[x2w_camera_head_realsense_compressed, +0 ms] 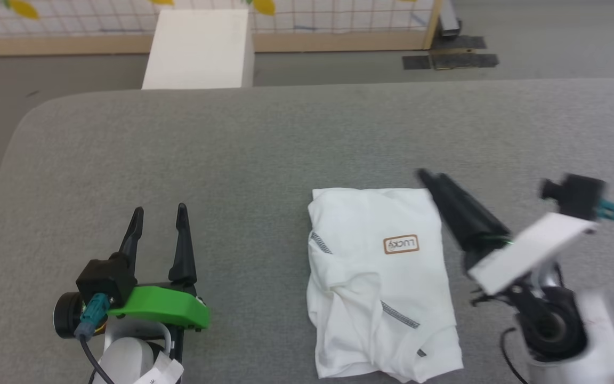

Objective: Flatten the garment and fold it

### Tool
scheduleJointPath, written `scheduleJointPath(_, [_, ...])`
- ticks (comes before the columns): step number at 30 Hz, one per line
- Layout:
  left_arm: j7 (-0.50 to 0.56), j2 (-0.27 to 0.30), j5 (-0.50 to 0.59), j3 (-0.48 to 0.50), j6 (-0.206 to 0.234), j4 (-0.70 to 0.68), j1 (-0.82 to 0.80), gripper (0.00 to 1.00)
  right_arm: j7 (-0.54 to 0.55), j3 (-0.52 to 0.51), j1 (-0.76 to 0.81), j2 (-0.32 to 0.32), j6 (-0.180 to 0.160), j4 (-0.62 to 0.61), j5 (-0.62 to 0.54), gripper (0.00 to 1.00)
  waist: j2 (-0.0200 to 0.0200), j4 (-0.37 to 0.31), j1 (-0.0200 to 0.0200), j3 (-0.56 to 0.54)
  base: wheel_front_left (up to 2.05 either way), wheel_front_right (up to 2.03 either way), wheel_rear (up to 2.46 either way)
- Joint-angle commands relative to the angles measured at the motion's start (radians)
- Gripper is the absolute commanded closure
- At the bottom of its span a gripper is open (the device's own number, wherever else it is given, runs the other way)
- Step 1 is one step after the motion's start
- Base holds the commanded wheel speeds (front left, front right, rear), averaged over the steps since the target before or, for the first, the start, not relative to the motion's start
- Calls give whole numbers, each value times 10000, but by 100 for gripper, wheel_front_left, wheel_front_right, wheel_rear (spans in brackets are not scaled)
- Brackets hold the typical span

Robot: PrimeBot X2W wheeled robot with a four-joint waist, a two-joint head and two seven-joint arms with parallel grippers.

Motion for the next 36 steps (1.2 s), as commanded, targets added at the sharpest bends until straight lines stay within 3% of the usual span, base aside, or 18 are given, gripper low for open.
scheduleJointPath(1, [-47, -25, -105, 34, 3, -47, 106, 0, -84, -317, 209, -2, -13, 118, 336, 0, 0, -332, 0, -251, 0, 0, 0])
scheduleJointPath(7, [-47, -25, -94, -12, -15, -52, 161, 0, 161, -1964, 495, -2, -13, 1380, 1600, 0, 0, -535, 0, -330, 0, 0, 0])
scheduleJointPath(11, [-47, -26, -72, -40, -41, -43, 181, 0, 1225, -2643, 364, -1, -13, 2799, 2327, 0, 0, -553, 0, -317, 0, 0, 0])
scheduleJointPath(19, [-47, -26, -16, -124, -90, -47, 113, 0, 3124, -3206, -327, -1, -13, 4856, 1909, 0, 0, -311, 0, -103, 0, 0, 0])
scheduleJointPath(26, [-47, -26, -25, -177, -77, -26, 47, 0, 4356, -3031, -948, -1, -13, 5843, 1132, 0, 0, -25, 0, 31, 0, 0, 0])
scheduleJointPath(36, [-47, -26, -72, -186, -62, -9, 4, 0, 5252, -2170, -1161, -1, -13, 5843, 1106, 0, 0, 288, 0, 95, 0, 0, 0])
